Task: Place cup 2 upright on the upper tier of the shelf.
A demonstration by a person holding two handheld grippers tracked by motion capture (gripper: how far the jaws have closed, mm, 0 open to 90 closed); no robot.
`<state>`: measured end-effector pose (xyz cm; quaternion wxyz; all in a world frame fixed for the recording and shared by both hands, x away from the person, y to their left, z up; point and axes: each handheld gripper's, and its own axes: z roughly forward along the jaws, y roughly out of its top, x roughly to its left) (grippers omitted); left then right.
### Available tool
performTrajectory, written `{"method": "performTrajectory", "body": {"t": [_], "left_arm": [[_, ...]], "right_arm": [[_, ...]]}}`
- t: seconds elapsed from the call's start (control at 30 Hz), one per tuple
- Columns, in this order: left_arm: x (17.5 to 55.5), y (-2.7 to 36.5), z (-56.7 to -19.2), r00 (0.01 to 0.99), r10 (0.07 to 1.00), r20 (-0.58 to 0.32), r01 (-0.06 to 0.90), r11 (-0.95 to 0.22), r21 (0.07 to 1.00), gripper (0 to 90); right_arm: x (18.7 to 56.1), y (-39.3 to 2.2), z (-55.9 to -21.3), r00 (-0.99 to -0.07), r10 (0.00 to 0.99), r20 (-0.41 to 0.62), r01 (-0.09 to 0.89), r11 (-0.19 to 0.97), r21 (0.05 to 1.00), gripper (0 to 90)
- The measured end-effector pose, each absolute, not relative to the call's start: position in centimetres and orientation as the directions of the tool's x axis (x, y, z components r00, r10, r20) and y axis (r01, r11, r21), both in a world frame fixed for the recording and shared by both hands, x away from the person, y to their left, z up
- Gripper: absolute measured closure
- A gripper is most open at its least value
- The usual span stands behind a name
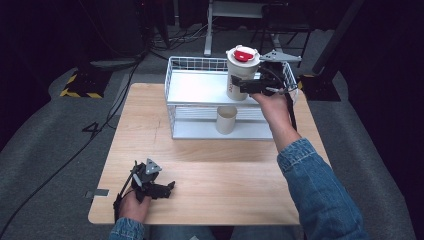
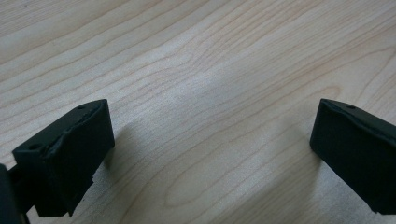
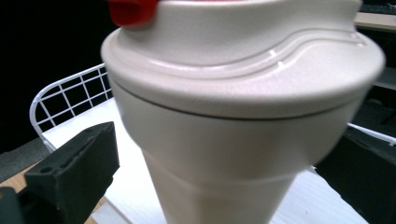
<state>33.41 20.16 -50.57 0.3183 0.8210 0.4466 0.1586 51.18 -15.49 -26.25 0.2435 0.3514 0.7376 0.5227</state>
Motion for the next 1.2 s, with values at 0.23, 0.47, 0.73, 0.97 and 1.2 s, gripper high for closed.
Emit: {"method": "performTrajectory", "body": {"t": [0.23,0.47,0.73,0.97,1.2], "left_arm": [[33.4,20.2,-50.6,0.553,0.833,-0.023,0.631,-0.401,0.664,0.3],[33.4,20.2,-50.6,0.553,0.833,-0.023,0.631,-0.401,0.663,0.2],[33.4,20.2,-50.6,0.552,0.833,-0.024,0.633,-0.4,0.663,0.3],[33.4,20.2,-50.6,0.553,0.833,-0.024,0.633,-0.401,0.663,0.2],[33.6,20.2,-50.6,0.553,0.833,-0.029,0.634,-0.397,0.664,0.2]], "right_arm": [[49.8,-16.4,-25.6,-0.648,0.762,-0.013,0.246,0.225,0.943,0.7],[47.5,-17.7,-25.4,-0.674,0.738,-0.024,0.241,0.251,0.938,0.7],[45.2,-19.8,-26.0,-0.699,0.714,-0.024,0.232,0.259,0.938,1.2],[43.1,-22.0,-27.0,-0.702,0.712,-0.031,0.236,0.274,0.932,1.4],[41.1,-24.6,-28.2,-0.702,0.712,-0.031,0.248,0.286,0.926,1.5]]}}
